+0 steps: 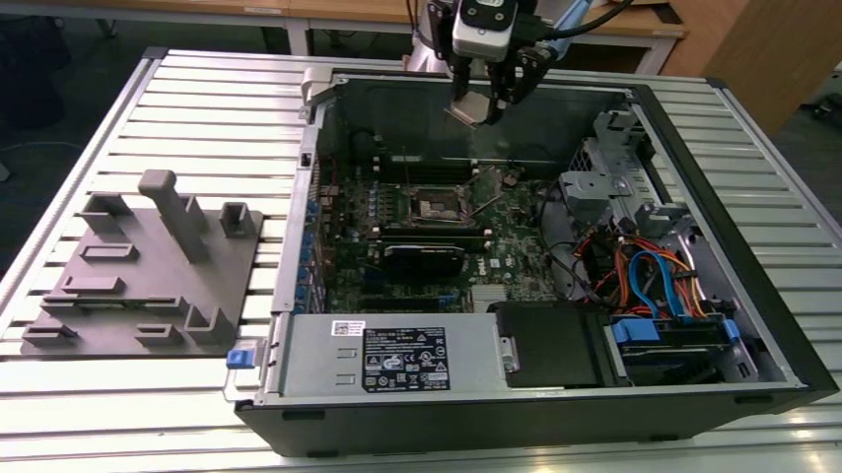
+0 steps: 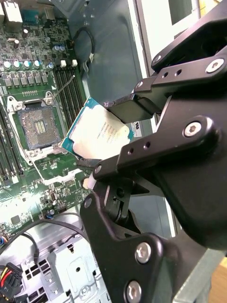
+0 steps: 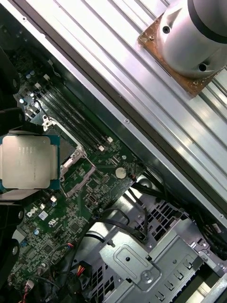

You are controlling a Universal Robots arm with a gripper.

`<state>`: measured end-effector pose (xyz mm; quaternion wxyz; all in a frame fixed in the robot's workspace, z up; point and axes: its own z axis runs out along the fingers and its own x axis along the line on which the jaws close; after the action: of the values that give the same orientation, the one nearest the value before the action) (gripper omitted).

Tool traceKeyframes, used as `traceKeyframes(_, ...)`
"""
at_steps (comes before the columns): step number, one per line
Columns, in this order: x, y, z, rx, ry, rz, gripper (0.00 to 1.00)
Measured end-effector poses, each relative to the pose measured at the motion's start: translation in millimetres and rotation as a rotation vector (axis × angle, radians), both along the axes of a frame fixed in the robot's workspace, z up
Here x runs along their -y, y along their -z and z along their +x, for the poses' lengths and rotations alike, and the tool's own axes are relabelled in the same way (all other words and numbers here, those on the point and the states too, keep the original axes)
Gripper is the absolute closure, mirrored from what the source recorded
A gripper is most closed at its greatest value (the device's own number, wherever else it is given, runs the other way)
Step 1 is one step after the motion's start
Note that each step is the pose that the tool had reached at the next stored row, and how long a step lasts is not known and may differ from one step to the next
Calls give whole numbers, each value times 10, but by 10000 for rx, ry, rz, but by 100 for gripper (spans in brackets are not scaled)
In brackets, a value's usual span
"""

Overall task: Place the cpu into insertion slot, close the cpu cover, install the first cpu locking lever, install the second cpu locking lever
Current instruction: 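Place the cpu into insertion slot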

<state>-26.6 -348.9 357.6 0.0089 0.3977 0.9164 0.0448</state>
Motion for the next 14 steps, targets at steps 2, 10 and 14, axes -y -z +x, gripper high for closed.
traceKeyframes(2, 0, 0, -21, -1, 26, 0, 46)
traceKeyframes(10, 0, 8, -33, 0, 771, 1, 46)
traceKeyframes(14, 0, 15, -33, 0, 1507, 0, 46)
